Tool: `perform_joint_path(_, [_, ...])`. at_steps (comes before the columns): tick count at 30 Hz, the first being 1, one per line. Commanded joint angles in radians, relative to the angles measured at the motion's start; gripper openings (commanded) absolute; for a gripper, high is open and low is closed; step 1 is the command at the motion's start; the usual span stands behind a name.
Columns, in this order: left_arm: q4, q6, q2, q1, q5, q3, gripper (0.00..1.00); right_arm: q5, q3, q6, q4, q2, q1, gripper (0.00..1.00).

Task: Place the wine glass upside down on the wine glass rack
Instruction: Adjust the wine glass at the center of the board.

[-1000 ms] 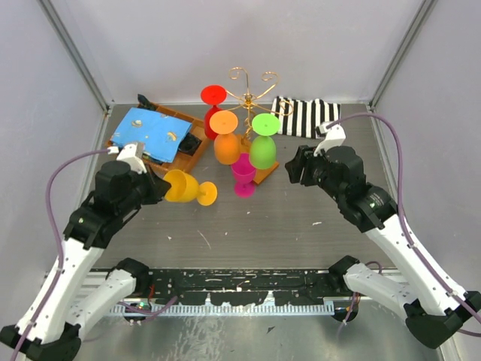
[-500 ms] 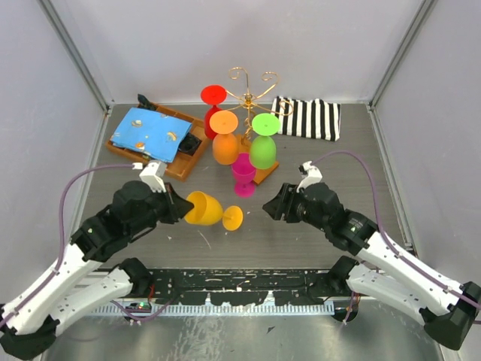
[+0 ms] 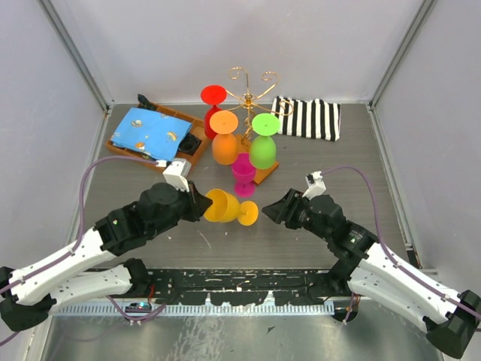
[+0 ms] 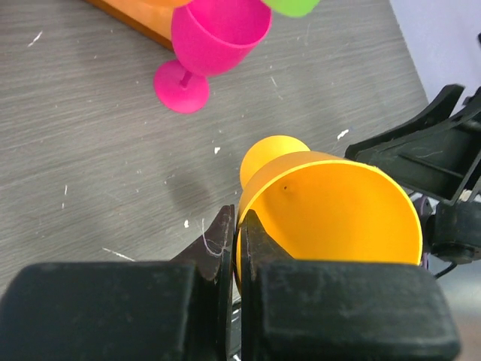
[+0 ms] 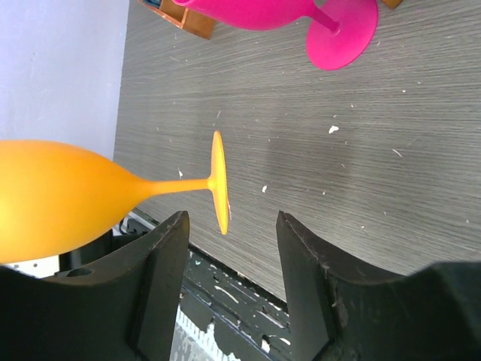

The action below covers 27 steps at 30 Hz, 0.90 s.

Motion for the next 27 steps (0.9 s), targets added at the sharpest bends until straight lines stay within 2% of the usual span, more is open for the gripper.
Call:
perform_joint_path(1, [0.107,0.012,-0.012,-0.009,-0.061,0.027,0.0,-0.021,-0.016,0.03,0.113,0.018,0.004,0.55])
perform_joint_path(9, [0.107,0.016,0.003,-0.01,-0.063,0.024,0.0,-0.114,-0.061,0.055,0.307,0.096,0.003,0.5])
perform_joint_path(18, [0.126,0.019,-0.01,-0.012,-0.058,0.016,0.01,-0.116,-0.079,0.054,0.358,0.152,0.004,0.39])
perform_joint_path(27, [0.153,0.019,-0.018,-0.012,-0.029,0.007,0.04,-0.119,-0.071,0.019,0.405,0.191,0.004,0.16])
